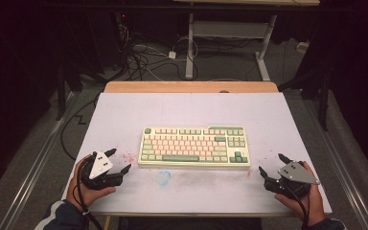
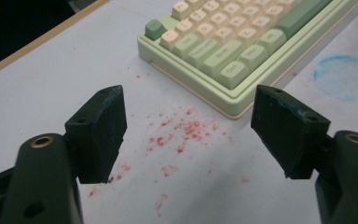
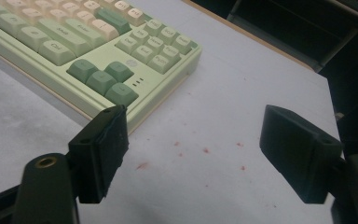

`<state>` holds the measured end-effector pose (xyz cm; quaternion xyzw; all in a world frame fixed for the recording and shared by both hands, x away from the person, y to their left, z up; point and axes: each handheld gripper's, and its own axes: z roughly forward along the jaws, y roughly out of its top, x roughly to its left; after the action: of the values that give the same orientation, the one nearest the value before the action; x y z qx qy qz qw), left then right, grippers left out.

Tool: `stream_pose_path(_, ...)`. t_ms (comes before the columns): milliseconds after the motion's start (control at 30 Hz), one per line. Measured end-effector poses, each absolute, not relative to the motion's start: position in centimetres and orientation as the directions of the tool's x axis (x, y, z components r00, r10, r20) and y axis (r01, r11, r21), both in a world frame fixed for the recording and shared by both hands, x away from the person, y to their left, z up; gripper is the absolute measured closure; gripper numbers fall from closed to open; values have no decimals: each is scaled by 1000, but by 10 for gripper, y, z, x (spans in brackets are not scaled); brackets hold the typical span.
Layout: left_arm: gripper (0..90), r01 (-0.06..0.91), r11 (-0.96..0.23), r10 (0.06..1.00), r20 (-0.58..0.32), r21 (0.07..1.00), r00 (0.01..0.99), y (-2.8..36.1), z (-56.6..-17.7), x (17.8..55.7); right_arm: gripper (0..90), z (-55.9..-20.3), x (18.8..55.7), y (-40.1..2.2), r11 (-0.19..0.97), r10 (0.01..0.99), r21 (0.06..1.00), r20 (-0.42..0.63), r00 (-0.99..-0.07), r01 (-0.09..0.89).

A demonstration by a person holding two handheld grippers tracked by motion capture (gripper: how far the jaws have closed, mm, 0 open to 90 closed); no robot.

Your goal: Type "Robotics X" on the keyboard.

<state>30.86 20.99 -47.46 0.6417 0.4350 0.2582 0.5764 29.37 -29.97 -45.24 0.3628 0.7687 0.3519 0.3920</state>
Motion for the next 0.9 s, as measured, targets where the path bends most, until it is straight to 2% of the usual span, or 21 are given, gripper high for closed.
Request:
stream_pose_path(233,250,279,36,864,-170,960,473,210,-478,314,317,-453,300,-297,488,813,824,-309,-494,288)
stream_pose_path(400,250,291,48,866,-185,956,465,210,-479,316,416,-452,306,-289,496,779,826,-288,-557,267)
stream_pose_path(633,270,304,46,867,-189,952,461,207,-480,321,717,-446,314,-276,517,736,817,-273,-619,255)
stream_pose_path(900,271,315,35,864,-187,948,467,202,-481,322,900,-444,333,-250,550,676,799,-254,-692,244)
